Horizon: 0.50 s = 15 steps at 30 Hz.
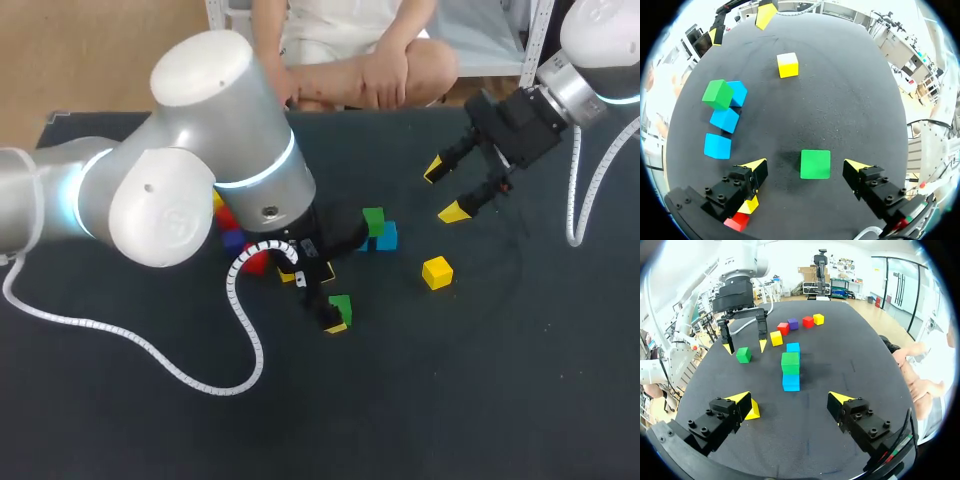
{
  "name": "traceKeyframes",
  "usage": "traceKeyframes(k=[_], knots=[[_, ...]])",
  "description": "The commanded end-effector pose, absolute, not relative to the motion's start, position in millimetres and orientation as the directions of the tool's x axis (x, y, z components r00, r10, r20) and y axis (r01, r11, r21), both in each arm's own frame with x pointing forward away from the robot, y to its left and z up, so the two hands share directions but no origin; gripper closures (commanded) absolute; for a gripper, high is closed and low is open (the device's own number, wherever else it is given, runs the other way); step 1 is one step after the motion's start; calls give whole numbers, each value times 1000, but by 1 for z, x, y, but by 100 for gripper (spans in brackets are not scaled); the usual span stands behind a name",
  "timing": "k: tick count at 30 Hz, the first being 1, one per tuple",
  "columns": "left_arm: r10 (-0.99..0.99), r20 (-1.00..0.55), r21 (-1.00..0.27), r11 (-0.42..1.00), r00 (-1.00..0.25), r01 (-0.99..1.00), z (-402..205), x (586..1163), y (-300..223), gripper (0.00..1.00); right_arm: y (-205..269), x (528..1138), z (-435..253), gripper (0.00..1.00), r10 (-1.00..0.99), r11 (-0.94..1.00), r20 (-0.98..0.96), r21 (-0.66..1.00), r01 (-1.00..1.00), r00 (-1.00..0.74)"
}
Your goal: Place the blue cubes, place green cubes on the blue cubes, place the yellow cubes on the green cubes, then place the red cubes on the yellow cubes, and place purple cube on the red cubes.
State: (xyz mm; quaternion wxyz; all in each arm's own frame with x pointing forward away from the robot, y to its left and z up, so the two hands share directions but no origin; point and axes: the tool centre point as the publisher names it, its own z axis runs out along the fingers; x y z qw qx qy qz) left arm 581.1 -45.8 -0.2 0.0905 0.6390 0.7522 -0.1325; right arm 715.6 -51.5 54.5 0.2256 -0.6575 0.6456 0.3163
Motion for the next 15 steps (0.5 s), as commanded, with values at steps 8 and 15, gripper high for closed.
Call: traceKeyframes(k=[8, 15], knots=[[937, -312, -89, 138, -160, 986, -4, 585, -46, 4, -52, 715, 55, 0, -706, -63, -707, 110, -992, -34], [936, -316, -91, 134, -156, 987, -5, 586, -46, 28, -52, 715, 55, 0, -706, -63, -707, 110, -992, -34]])
